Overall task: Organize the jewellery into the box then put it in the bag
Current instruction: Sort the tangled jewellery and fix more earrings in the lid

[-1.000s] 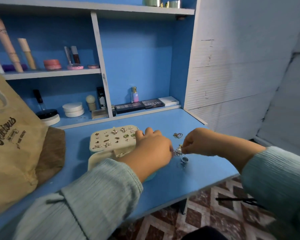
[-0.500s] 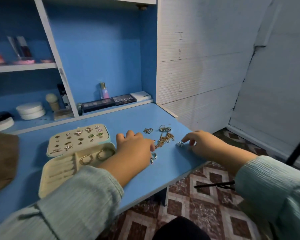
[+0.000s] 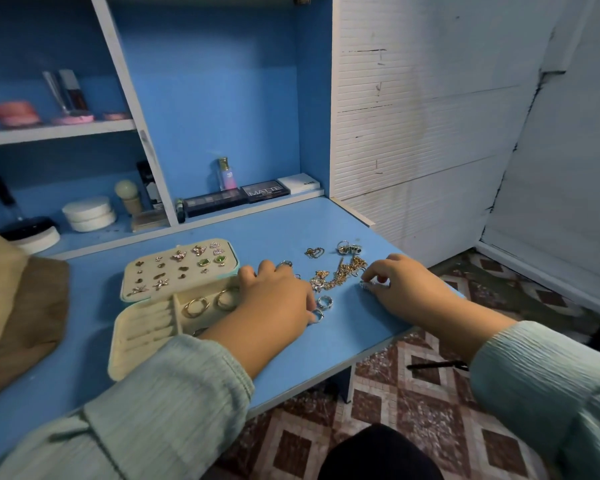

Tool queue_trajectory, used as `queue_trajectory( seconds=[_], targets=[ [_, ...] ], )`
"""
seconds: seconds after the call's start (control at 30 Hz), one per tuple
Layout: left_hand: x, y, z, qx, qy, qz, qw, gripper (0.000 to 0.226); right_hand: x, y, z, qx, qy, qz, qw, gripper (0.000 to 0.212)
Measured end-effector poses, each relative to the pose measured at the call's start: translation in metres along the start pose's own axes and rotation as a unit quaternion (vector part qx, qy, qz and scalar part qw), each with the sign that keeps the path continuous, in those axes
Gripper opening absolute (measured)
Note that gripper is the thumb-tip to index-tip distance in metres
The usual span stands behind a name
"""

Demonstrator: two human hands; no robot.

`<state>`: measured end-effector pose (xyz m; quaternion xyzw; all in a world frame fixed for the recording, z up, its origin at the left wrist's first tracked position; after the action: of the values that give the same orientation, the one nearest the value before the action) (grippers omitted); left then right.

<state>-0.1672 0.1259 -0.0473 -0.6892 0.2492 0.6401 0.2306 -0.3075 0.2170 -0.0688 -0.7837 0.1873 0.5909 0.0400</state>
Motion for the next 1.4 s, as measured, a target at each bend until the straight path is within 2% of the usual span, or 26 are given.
queue_trajectory(
  seconds=[0.13,0.33,0.63,0.7,0.8,0.93,1.13,1.23,1.4],
  targets=[
    [0.0,-0.001,-0.005,-0.002,-0.005,-0.001,1.0,0.023,-0.003,0.0,-0.013,-0.032,-0.025,0.029,0.999,0.028],
    [0.001,-0.004,-0.012,-0.001,-0.012,0.004,1.0,0.023,0.012,0.002,-0.048,-0.147,-0.011,0.027,0.989,0.029],
    [-0.003,-0.002,-0.037,-0.041,-0.013,0.038,0.998,0.035,0.012,0.002,-0.049,-0.148,-0.026,0.044,0.988,0.019],
    [-0.002,-0.002,-0.039,-0.051,-0.015,0.047,0.998,0.038,0.011,0.001,-0.053,-0.17,-0.022,0.065,0.983,0.018],
    [-0.001,-0.001,-0.041,-0.07,-0.015,0.053,0.996,0.044,0.016,0.0,-0.063,-0.216,0.019,0.053,0.975,0.02],
    [0.001,0.001,-0.044,-0.089,-0.019,0.033,0.995,0.03,0.021,0.001,-0.074,-0.284,0.005,0.059,0.957,0.02],
    [0.003,0.006,-0.042,-0.097,-0.023,0.021,0.995,0.022,0.016,0.004,-0.07,-0.259,-0.03,0.073,0.963,0.02],
    [0.005,0.009,-0.042,-0.099,-0.022,0.023,0.995,0.024,0.012,0.005,-0.065,-0.21,-0.017,0.071,0.975,0.022],
    [0.004,0.013,-0.042,-0.102,-0.041,-0.013,0.994,0.016,0.015,0.009,-0.055,-0.186,0.011,0.074,0.98,0.024]
  ],
)
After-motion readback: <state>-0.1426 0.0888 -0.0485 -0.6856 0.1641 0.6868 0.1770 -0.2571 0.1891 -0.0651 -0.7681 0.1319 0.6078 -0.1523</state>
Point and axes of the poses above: each hand's wrist, its own y-axis towards the middle knuckle, its own x-axis out of the palm, z = x × y, the point moved 7 cm from there along y, towards the middle knuckle, and after that the axes turned 15 degrees about -x, right-handed, at the moved point
